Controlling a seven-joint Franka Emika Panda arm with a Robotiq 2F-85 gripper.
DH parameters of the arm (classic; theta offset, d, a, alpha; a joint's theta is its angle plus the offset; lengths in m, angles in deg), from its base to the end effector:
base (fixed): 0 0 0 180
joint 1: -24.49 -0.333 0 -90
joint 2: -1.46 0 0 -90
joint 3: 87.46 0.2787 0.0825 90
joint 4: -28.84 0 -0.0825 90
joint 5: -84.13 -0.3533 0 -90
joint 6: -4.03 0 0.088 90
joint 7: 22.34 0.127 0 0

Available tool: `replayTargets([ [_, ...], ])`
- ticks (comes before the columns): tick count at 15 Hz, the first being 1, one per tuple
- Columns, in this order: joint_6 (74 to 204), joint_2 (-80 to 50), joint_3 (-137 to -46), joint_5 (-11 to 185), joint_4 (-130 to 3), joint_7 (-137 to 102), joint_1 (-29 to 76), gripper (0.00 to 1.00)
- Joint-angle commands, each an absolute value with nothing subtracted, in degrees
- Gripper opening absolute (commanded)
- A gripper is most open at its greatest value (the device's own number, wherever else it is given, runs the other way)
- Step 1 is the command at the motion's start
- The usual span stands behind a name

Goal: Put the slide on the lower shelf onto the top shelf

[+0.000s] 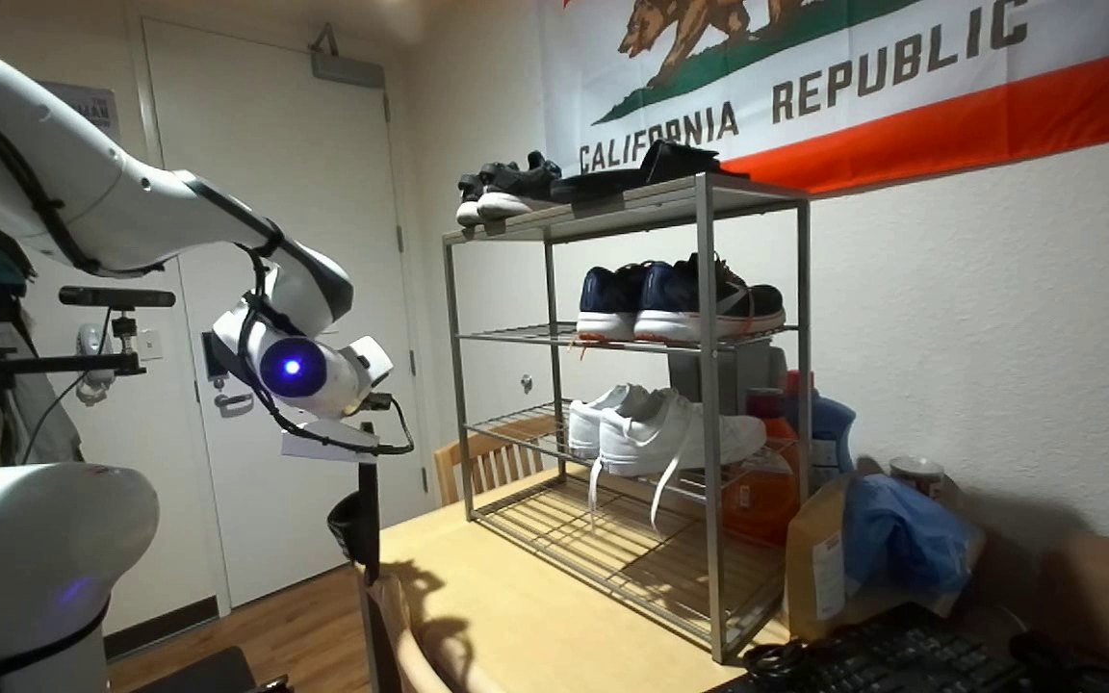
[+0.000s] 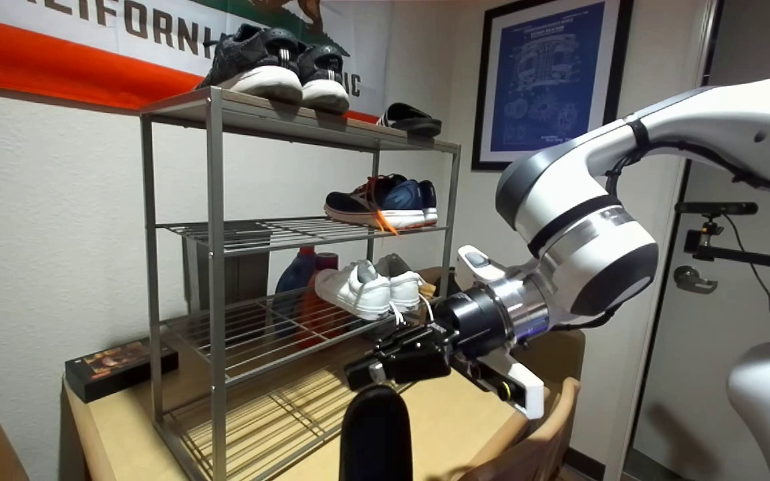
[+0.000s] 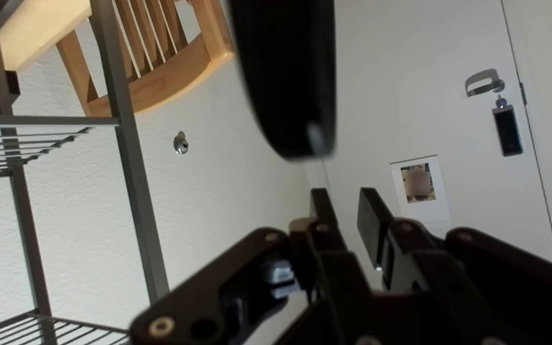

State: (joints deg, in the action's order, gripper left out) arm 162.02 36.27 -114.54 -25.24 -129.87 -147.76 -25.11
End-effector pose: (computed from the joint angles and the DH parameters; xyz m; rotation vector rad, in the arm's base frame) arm 0.3473 0.1310 0.3578 -1.9986 -0.8268 -1.2466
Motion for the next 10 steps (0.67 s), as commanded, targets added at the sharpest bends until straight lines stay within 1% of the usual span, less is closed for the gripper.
replayTargets([
  [1, 158.9, 40.3, -116.9, -25.1, -130.9, -148.7, -23.8, 0.05],
  [9, 157.4, 42.2, -121.1, -25.6, -130.2, -149.1, -23.3, 0.05],
  [10, 157.5, 41.6, -121.5, -25.4, -130.1, -148.6, -23.6, 0.47],
])
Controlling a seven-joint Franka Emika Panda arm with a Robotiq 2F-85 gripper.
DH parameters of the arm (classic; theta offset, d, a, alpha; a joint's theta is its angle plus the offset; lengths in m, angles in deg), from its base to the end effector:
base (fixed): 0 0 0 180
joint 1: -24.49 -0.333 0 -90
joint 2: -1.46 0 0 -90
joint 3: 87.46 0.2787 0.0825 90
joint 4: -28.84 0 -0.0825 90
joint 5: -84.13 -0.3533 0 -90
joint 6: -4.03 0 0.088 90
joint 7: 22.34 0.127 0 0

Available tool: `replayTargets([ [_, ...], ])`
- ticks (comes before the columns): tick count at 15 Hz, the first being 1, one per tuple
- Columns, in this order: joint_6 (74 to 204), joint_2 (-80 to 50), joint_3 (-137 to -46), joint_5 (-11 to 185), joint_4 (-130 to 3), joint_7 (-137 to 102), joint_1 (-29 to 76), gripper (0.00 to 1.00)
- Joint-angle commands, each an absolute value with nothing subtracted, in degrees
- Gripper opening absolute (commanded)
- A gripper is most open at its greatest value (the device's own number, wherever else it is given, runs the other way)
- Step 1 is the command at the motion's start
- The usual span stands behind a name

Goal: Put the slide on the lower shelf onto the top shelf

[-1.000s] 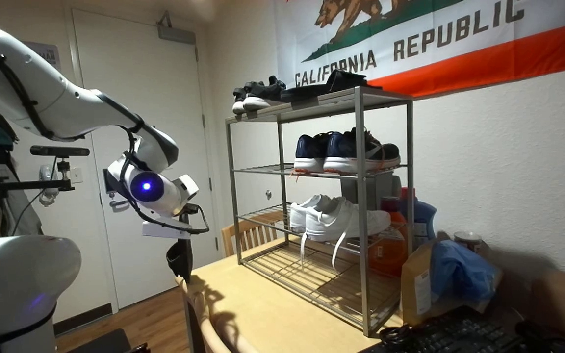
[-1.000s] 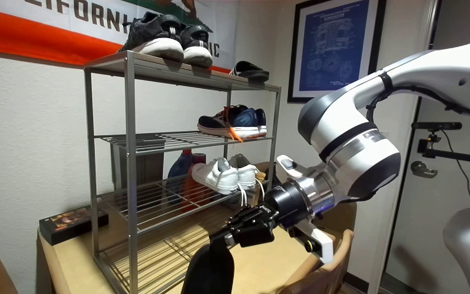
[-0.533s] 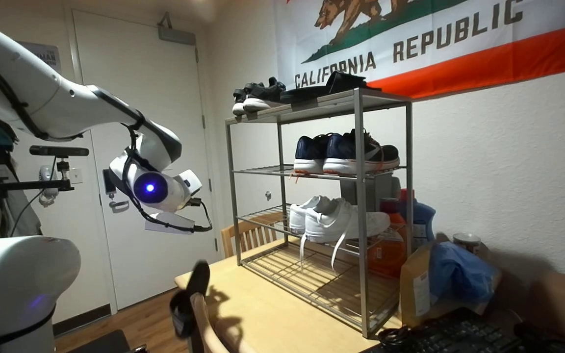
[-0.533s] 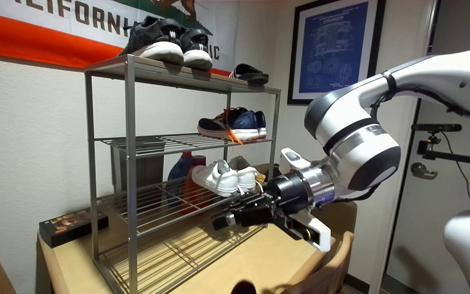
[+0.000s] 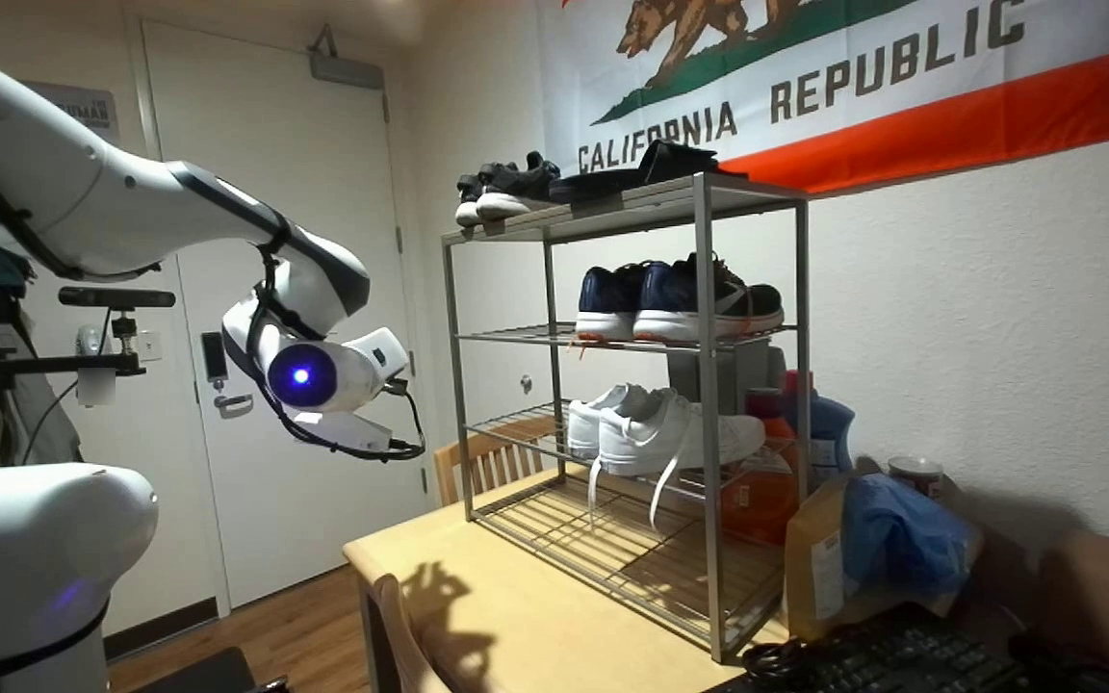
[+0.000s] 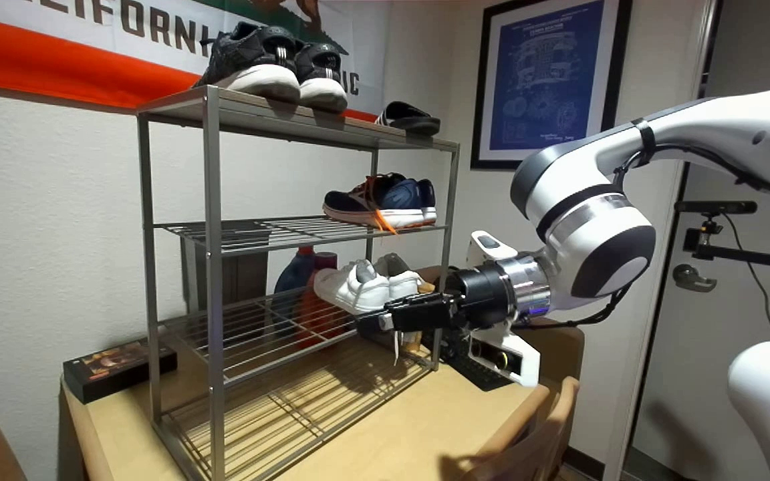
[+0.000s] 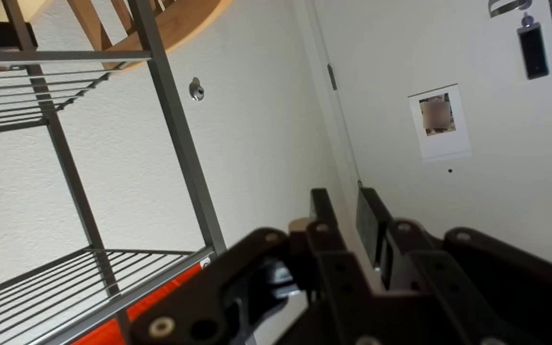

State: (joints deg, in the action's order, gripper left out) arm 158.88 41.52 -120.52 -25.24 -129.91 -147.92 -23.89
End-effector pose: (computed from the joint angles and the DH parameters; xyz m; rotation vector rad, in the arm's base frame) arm 0.3584 0.0979 0.3782 -1.9077 -0.6640 -1.3385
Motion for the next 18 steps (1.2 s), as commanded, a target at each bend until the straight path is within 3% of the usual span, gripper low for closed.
replayTargets([
  [1, 157.6, 41.1, -121.9, -25.0, -130.0, -148.3, -23.8, 0.47],
  [8, 155.2, 31.5, -129.9, -21.9, -128.2, -143.3, -28.1, 0.99],
  [9, 154.4, 30.1, -131.3, -21.4, -127.9, -142.6, -29.0, 1.00],
  [10, 149.6, 29.6, -119.1, -22.8, -130.7, -141.5, -15.8, 1.00],
  [11, 154.8, 33.1, -128.6, -22.5, -130.0, -144.7, -26.0, 0.97],
  [14, 151.1, 30.4, -120.7, -22.6, -130.5, -142.3, -17.4, 1.00],
  [18, 151.0, 29.8, -119.9, -22.6, -130.5, -142.2, -17.0, 1.00],
])
